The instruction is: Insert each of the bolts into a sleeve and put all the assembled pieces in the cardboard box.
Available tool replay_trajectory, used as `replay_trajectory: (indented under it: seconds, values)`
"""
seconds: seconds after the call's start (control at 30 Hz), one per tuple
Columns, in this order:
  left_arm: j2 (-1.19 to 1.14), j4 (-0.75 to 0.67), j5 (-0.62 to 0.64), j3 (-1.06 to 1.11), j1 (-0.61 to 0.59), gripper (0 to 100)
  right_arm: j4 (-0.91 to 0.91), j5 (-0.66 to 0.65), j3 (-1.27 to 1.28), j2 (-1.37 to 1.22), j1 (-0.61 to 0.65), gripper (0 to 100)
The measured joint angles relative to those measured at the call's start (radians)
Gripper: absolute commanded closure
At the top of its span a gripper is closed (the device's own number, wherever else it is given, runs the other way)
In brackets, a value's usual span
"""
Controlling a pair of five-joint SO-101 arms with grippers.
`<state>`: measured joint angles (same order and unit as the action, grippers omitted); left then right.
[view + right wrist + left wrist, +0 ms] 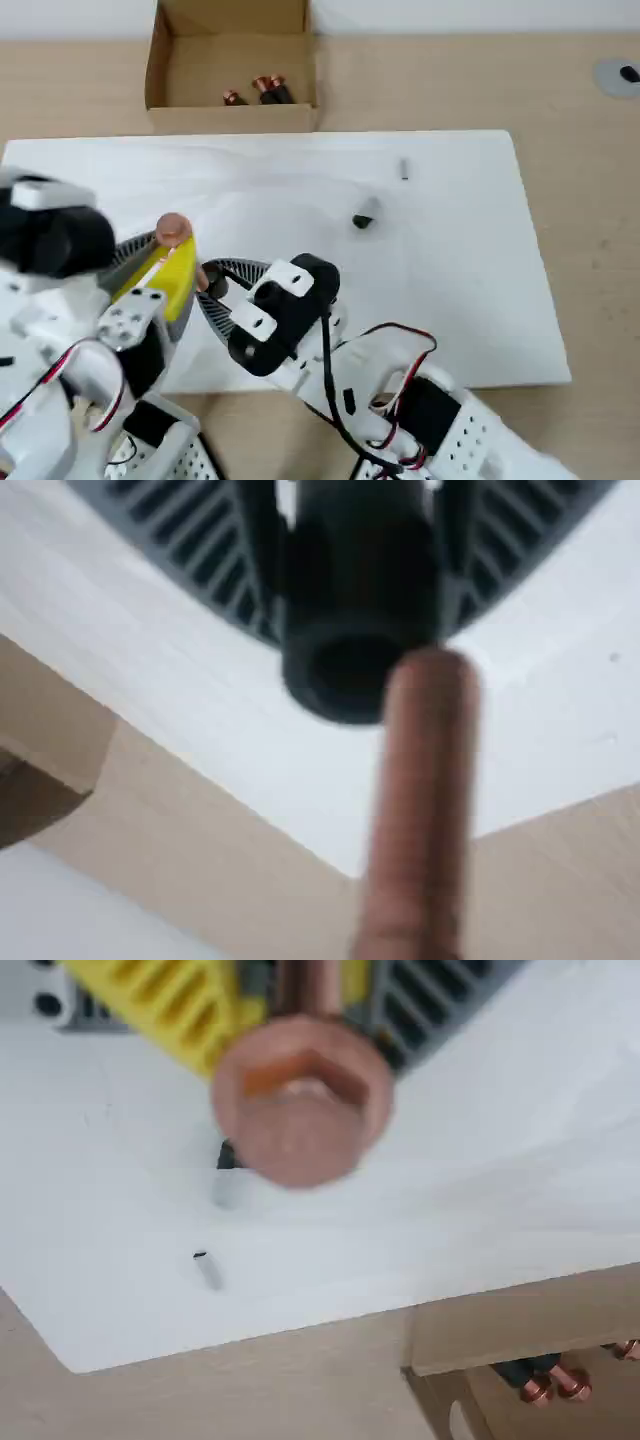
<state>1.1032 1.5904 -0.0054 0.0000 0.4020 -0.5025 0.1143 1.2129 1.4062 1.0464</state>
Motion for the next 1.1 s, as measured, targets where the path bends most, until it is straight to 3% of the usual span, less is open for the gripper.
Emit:
replay_trajectory:
  seconds: [1.1]
  values:
    - [0.002,-0.038,0.0,0.04,0.0,100,-0.014,0.031,0.002,0.0,0.0,98.9]
